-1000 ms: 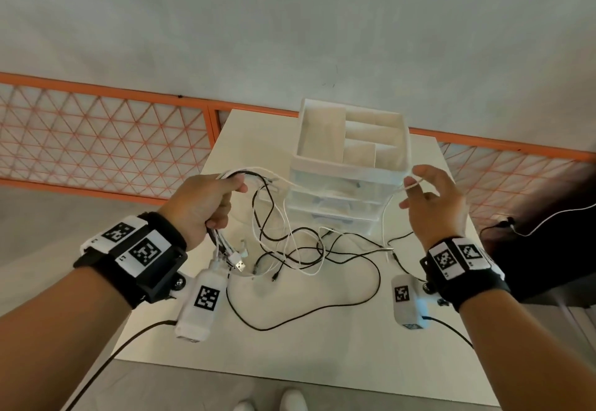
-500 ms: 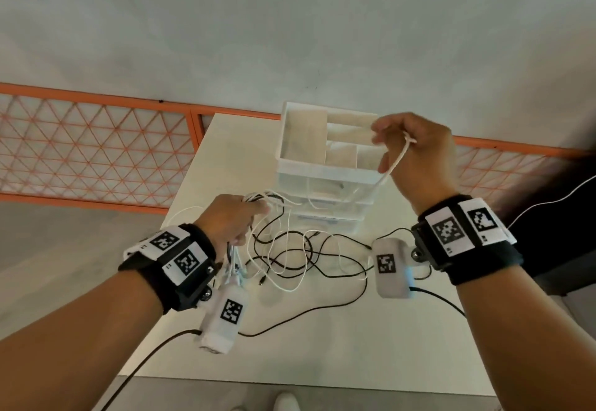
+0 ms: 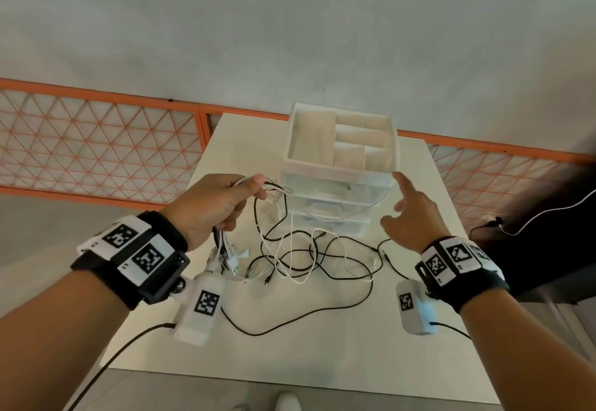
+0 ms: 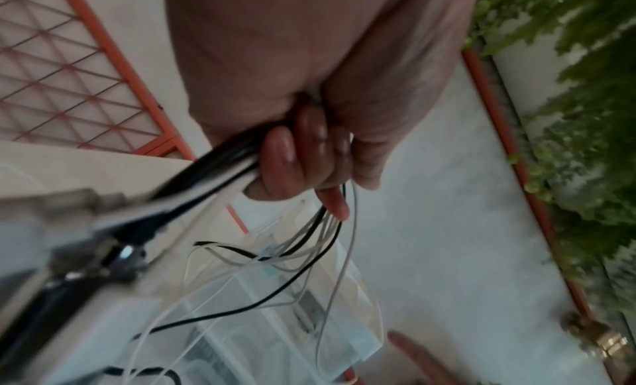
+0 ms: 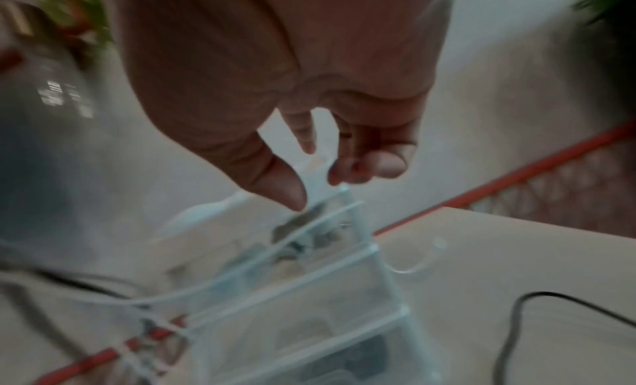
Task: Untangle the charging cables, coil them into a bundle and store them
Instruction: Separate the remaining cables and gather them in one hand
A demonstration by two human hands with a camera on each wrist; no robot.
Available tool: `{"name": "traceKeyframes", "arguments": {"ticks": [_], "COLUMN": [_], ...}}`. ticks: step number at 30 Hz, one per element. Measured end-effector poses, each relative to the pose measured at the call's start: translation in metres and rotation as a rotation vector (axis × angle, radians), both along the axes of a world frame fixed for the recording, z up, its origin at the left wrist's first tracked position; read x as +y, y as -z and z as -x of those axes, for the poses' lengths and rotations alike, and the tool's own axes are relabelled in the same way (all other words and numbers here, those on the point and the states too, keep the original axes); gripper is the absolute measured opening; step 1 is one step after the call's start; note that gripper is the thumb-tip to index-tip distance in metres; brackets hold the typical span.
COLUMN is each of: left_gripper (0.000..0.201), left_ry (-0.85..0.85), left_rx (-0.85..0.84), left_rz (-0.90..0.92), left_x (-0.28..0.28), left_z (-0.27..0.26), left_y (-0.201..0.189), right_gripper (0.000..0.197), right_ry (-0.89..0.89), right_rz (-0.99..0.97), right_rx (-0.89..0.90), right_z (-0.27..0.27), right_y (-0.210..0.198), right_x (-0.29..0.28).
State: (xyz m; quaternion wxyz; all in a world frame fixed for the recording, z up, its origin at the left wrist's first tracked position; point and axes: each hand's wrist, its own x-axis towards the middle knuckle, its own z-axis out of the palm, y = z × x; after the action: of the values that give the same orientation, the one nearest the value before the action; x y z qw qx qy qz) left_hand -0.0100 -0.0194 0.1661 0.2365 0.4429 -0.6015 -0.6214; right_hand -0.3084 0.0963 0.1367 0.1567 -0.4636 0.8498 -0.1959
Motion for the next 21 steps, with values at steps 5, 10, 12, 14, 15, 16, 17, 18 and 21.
{"name": "traceKeyframes", "arguments": {"ticks": [5, 10, 12, 14, 15, 16, 17, 18, 21], "left_gripper": [0.035, 0.044, 0.050, 0.048, 0.045, 0.042, 0.040, 0.039, 0.036], "left_ry": [0.174, 0.313, 0.285, 0.280, 0.301, 0.338, 0.376, 0.405, 0.389], "left_rx": [-0.118, -0.212, -0.173, -0.220, -0.286, -0.364, -0.437, -0.501, -0.586], "left_rz": [0.185, 0.397, 0.280, 0.209, 0.205, 0.198, 0.177, 0.140, -0.015], "left_x": [0.015, 0.027, 0.024, 0.021, 0.020, 0.018, 0.017, 0.016, 0.013], "left_z": [0.012, 0.011, -0.001, -0.015, -0.021, -0.027, -0.030, -0.032, -0.032], "left_y": [-0.005, -0.015, -0.017, -0.018, -0.016, -0.011, -0.006, 0.002, 0.028], "right_gripper": [0.087, 0.020, 0.022, 0.011, 0.006, 0.011, 0.015, 0.015, 0.005], "right_ry": [-0.503, -0.418, -0.310, -0.203, -0.151, -0.116, -0.099, -0.096, -0.124], "right_rz": [0.101, 0.063, -0.073, -0.065, -0.021, 0.024, 0.066, 0.106, 0.151], "right_rx": [-0.266, -0.355, -0.387, -0.414, -0.414, -0.383, -0.344, -0.309, -0.225], "right_z": [-0.090, -0.108, -0.094, -0.077, -0.071, -0.068, -0.065, -0.063, -0.066], "right_y": [-0.023, 0.008, 0.021, 0.026, 0.026, 0.024, 0.023, 0.024, 0.031], "right_x": [-0.015, -0.044, -0.046, -0.045, -0.045, -0.045, -0.046, -0.049, -0.054]}}
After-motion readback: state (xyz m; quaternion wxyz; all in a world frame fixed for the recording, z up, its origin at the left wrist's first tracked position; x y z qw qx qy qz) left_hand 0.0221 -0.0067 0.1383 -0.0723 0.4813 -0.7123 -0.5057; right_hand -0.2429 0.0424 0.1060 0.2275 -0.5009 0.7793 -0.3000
